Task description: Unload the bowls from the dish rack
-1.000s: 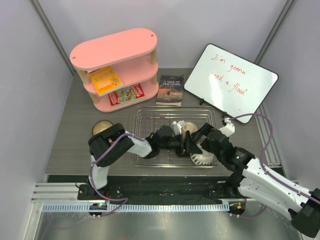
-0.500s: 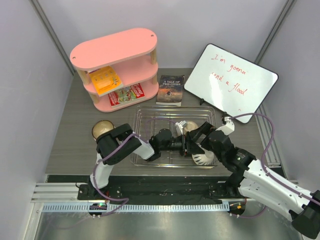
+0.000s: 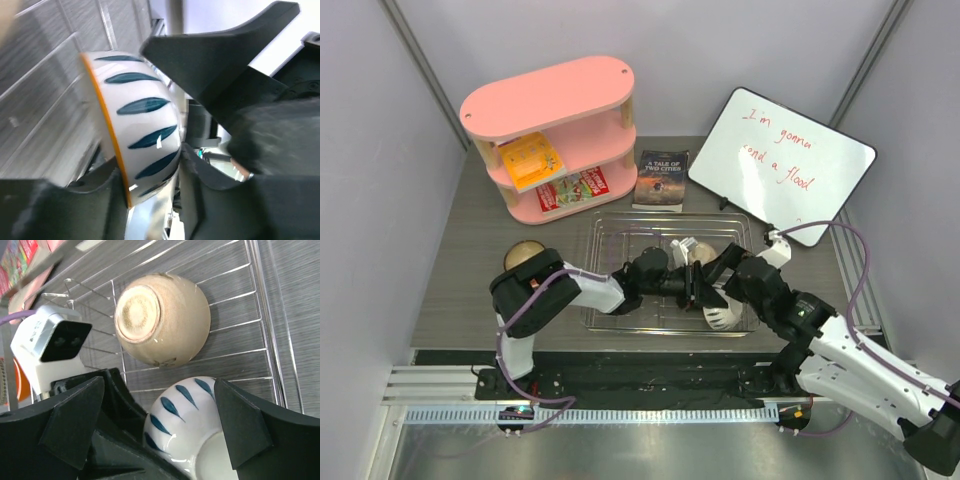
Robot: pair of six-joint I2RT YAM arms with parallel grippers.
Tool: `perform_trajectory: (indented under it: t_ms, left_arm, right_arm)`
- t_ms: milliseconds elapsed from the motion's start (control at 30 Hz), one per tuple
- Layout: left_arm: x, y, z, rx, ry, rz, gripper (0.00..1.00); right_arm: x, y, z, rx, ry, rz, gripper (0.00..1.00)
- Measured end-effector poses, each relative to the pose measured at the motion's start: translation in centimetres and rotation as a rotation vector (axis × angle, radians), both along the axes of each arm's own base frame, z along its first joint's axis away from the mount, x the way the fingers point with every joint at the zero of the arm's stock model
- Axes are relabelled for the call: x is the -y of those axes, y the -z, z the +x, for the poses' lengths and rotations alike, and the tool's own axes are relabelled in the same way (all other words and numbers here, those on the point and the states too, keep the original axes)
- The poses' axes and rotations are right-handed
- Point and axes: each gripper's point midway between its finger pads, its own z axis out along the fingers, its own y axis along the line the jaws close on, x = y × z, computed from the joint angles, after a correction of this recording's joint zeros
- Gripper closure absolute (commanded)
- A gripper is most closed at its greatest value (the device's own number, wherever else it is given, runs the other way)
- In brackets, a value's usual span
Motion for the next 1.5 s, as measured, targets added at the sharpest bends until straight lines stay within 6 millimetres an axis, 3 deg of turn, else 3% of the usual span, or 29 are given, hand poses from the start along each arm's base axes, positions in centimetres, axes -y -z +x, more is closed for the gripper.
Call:
perform_trajectory:
  t_ms: [33,133,200,567,733,833,1000,1267,1500]
  left_arm:
    - [0.2,-0.6,0.0,0.008,0.006,-0.004,0.84]
    - [0.6,-2.3,0.1,0.041,0.026,-0.027,0.95]
    - [0.6,-2.3,0.2,0.043,0.026,-0.019,0.99]
    - [0.9,-2.2,-0.5,0.061,0.072,0.009,1.0]
    - [0.9,-2.1,-0.3,0.108,0.1,0.114,1.0]
    - [0.6,-2.1,0.0,0.159,0.118,0.195,1.0]
    - [-1.1,-3.0,0.7,0.278,0.149,0.369,1.0]
    - [-4.4,-5.4,2.2,0.446,0.204,0.603,1.0]
    - [-10.0,-6.0,5.0,0.551,0.171,0.892,1.0]
  right_arm:
    - [0.1,-0.1,0.1,0.003,0.004,-0.003,0.0]
    - [0.4,-1.0,0.4,0.028,0.023,0.002,0.0]
    - [0.4,-1.1,0.3,0.03,0.021,-0.002,0.0]
    - [1.3,-2.0,-0.4,0.019,0.011,-0.045,0.0]
    - [1.9,-4.9,-0.5,0.047,0.002,-0.079,0.0]
    - [1.3,-7.3,-0.5,0.084,-0.026,-0.056,0.0]
    - [1.6,-9.6,-0.5,0.119,-0.028,-0.058,0.0]
    - [2.5,-8.9,-1.0,0.099,-0.015,-0.094,0.0]
    - [2.8,-8.2,-1.2,0.08,-0.016,-0.115,0.0]
